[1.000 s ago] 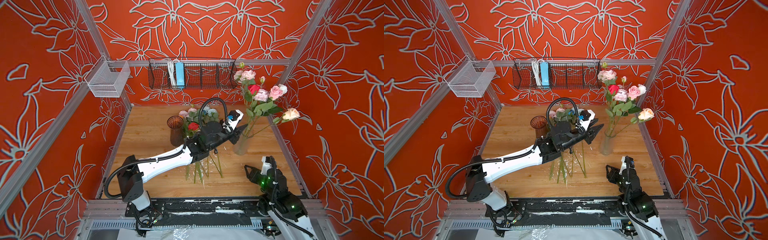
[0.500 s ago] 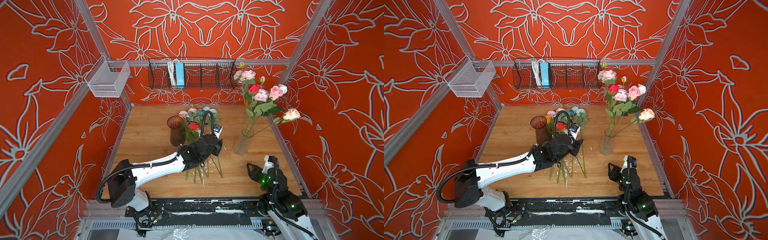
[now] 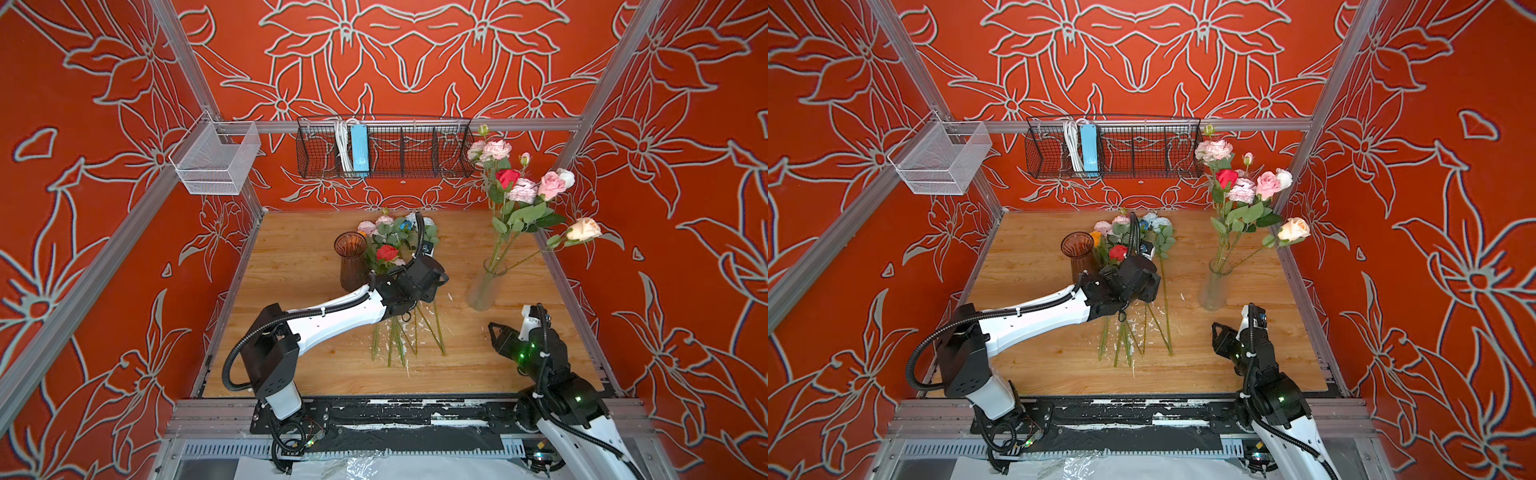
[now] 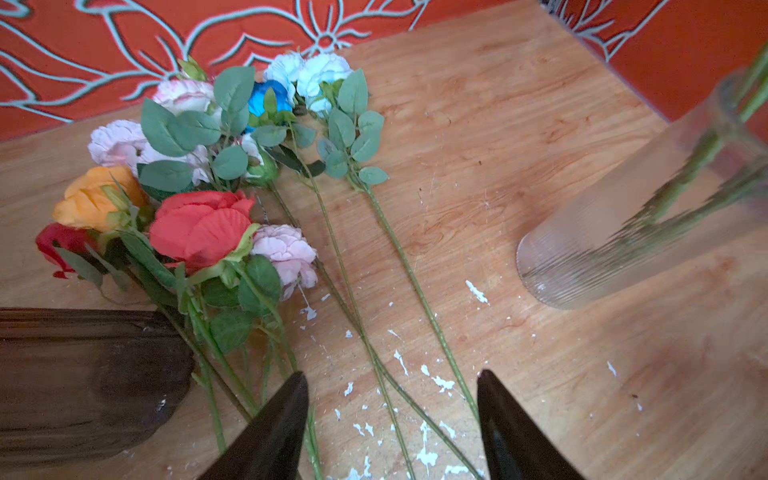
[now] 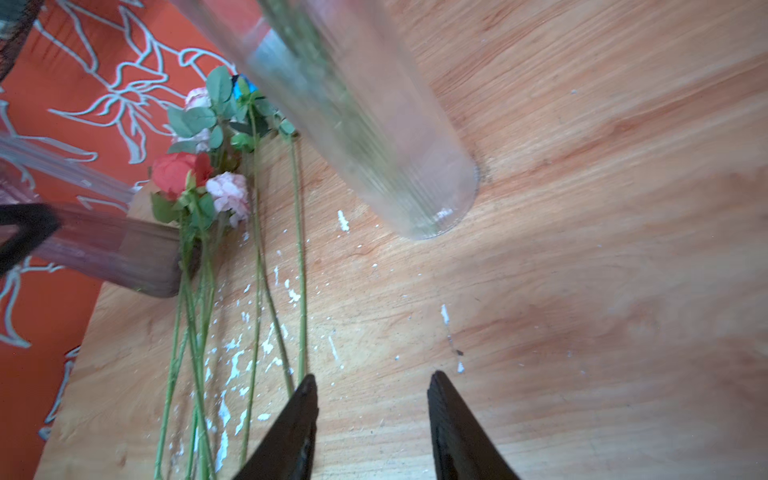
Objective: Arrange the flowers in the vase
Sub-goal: 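Move the left gripper back down over the flower stems on the table, then close the left gripper on the blue rose stem in the bunch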
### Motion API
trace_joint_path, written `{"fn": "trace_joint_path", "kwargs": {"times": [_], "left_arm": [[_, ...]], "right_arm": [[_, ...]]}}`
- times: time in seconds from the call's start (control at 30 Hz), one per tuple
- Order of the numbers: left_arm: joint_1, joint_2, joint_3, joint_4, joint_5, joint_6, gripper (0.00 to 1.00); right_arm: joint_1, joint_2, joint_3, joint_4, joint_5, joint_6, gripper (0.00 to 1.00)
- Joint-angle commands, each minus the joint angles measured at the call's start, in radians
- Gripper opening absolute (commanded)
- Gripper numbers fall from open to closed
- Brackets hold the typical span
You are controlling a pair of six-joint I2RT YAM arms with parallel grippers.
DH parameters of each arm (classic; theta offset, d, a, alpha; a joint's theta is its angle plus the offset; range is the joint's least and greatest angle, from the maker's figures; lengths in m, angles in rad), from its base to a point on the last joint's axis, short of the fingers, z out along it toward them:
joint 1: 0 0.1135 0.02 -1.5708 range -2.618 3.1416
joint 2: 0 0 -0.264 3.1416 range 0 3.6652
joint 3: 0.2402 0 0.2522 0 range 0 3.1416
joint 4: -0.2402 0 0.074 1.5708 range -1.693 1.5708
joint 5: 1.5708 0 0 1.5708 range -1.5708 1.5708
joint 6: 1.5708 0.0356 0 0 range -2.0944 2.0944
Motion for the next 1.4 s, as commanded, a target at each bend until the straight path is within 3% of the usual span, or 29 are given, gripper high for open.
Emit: {"fn": "trace_joint_path", "kwargs": {"times": [0.0, 0.4, 0.53, 0.73, 1.03, 1.2, 1.37], "left_arm": [[0.016, 0.022, 0.054, -0.113, 0.042, -0.021, 0.66], [0.090, 0.115, 0.189, -0.225, 0.141, -0.038, 0.66], [0.124, 0.190, 0.262, -0.270, 0.193, -0.036, 0.65], [0.132, 0.302, 0.365, -0.324, 0.179, -0.035, 0.59], [0.196, 0.447, 0.436, -0.250, 0.236, -0.041, 0.58], [0.240, 0.577, 0.558, -0.296, 0.275, -0.038, 0.55], [0.244, 0.679, 0.657, -0.353, 0.246, -0.017, 0.51]], "right_arm": [[-0.004, -0.010, -0.019, 0.001, -0.018, -0.026, 0.45], [-0.005, 0.004, 0.000, -0.033, 0.029, -0.053, 0.45], [-0.004, -0.009, 0.001, -0.040, 0.036, -0.052, 0.46], [-0.004, -0.026, 0.002, -0.054, 0.043, -0.054, 0.46], [-0.005, -0.031, 0.002, -0.056, 0.041, -0.053, 0.46], [-0.005, -0.033, 0.002, -0.057, 0.038, -0.054, 0.46], [-0.004, -0.038, 0.004, -0.060, 0.039, -0.054, 0.46]]}}
